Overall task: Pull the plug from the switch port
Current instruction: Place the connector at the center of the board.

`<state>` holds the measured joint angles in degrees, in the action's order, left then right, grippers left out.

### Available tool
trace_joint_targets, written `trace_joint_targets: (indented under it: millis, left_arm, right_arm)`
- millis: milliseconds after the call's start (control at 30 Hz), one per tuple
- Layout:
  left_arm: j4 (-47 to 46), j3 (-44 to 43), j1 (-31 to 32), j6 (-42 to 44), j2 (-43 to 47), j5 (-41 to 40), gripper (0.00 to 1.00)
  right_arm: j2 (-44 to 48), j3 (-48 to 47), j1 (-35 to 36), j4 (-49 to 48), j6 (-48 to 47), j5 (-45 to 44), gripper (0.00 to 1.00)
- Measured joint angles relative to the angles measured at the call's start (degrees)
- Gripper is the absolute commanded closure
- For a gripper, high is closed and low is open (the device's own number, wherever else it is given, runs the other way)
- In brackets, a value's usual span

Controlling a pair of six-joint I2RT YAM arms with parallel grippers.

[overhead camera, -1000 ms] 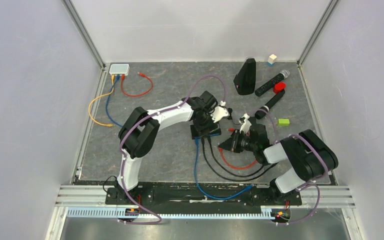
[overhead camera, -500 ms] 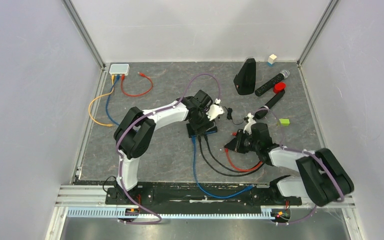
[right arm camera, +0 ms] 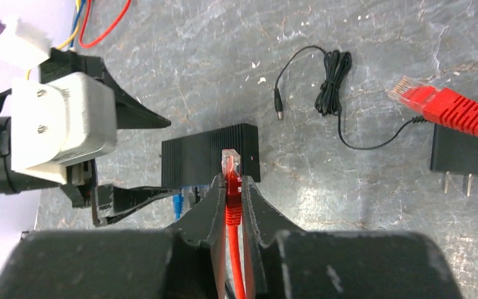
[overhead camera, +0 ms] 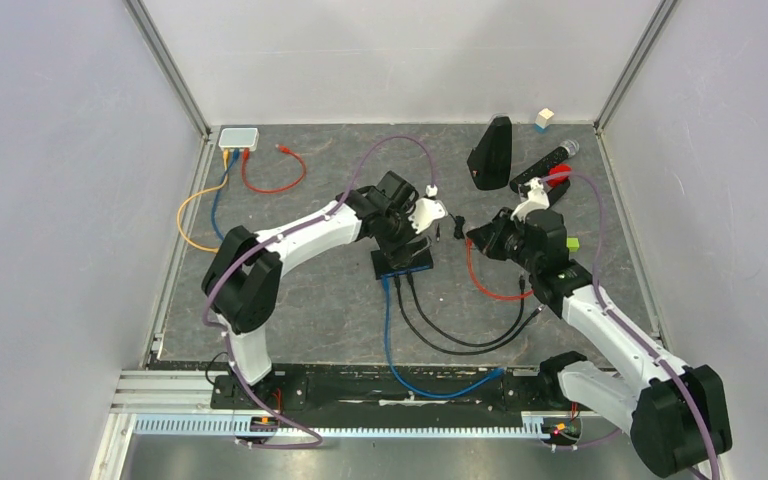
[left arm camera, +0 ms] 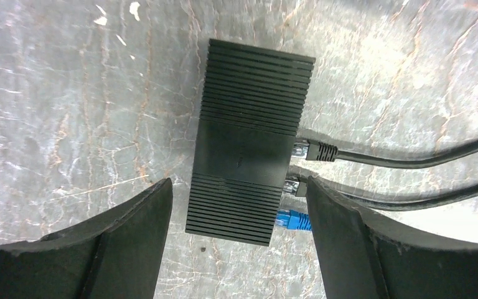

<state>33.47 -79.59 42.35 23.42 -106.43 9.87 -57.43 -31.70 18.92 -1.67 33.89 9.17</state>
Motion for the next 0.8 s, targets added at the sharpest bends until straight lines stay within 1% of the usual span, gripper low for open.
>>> trace_joint_targets:
  millis: [67,167,300,400,500,600,700,800]
  left_arm:
    - [-0.90,0.52,0.00,-0.74,1.68,0.13,0.16]
    - [-4.17,3.78,0.00,-3.06,5.70,0.02,0.15]
    - [-10.91,10.99,0.00,-7.06,12.31,-0.68,0.15]
    - [-15.96,16.24,0.00,-10.38,16.68,-0.87,0.15]
    - [-19.54,20.06,0.00,-13.38,19.58,-1.44,0.14]
    - [-21.92,22.34,0.00,-15.34,20.52,-2.40,0.14]
    - [-22.69,23.76,0.00,-16.76,20.57,-2.86,0.14]
    - [-22.75,24.30,0.00,-17.70,20.59,-3.39,0.14]
  right_arm:
    - [-0.04,-1.18,-0.09,0.44,0.33,-0.48,1.00]
    - [-0.13,-2.56,-0.09,0.26,1.70,-1.66,1.00]
    - [-1.64,-2.60,-0.35,-2.23,4.76,-4.26,1.00]
    - [-4.63,-1.68,-0.76,-6.43,8.17,-5.40,1.00]
    - [-9.62,1.60,-1.09,-13.44,12.81,-5.46,1.00]
    - [-15.98,4.28,-1.42,-19.69,16.63,-5.05,1.00]
    - [-23.87,5.27,-1.60,-25.75,20.00,-4.74,1.00]
    - [-28.52,6.32,-2.23,-30.49,22.16,-4.61,1.00]
